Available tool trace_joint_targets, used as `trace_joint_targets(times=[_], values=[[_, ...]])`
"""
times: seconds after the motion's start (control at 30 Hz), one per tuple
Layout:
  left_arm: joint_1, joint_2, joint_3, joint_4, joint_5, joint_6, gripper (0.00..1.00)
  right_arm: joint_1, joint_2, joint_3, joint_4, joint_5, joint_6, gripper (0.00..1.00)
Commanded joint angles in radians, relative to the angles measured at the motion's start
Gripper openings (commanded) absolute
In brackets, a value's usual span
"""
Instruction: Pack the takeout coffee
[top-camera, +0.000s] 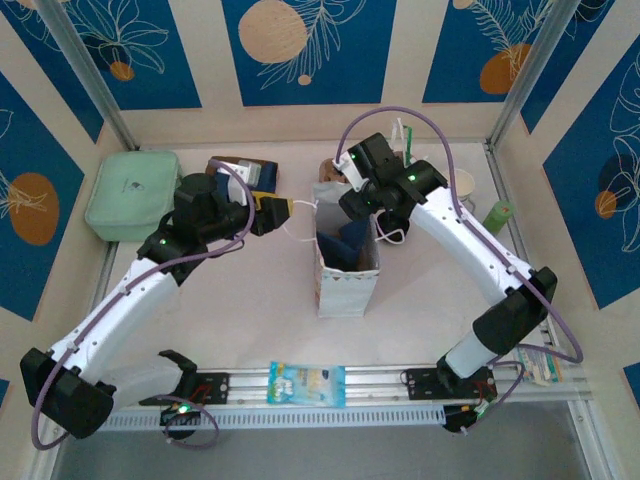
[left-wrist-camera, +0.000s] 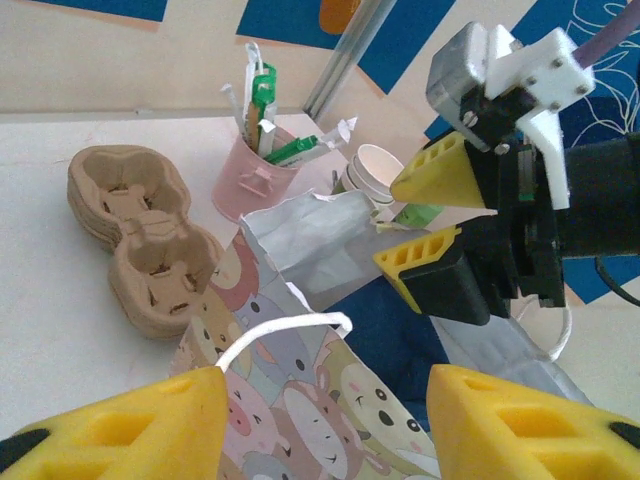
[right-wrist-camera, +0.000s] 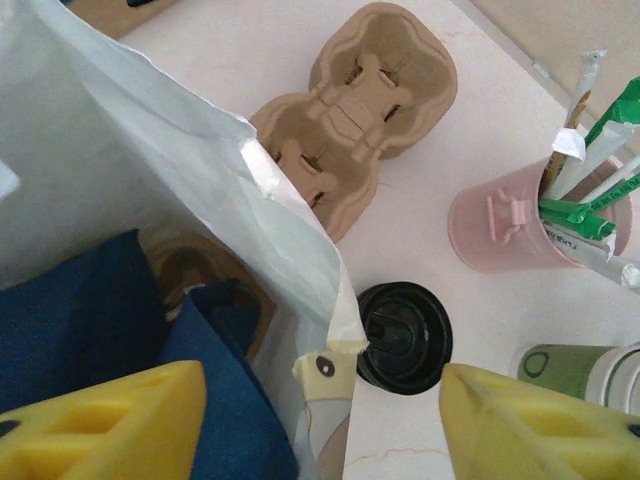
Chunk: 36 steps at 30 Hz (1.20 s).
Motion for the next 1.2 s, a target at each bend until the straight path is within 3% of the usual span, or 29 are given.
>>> trace_joint_targets(times=[0.0, 0.3, 0.67, 1.1, 1.17], values=[[0.017, -0.028, -0.008, -0.010, 0.023, 0.016, 0.56, 0.004, 0.020, 0.036, 0.006, 0.056, -0.034, 0.58], [0.032, -0.041, -0.025, -0.006, 0.033, 0.009, 0.56, 0.009, 0.030, 0.042, 0.061, 0.083, -0.065, 0.25], [0.042, -0.056, -0.037, -0.004, 0.040, 0.005, 0.56, 0.007, 0.037, 0.062, 0.051, 0.057, -0.045, 0.01], [0.045, -0.076, -0.046, -0.015, 0.040, 0.008, 0.56, -0.002, -0.009, 0.056, 0.069, 0.021, -0.001, 0.00], [0.045, -0.079, -0.043, -0.021, 0.035, 0.014, 0.56, -0.002, -0.011, 0.063, 0.063, 0.018, 0.007, 0.07]])
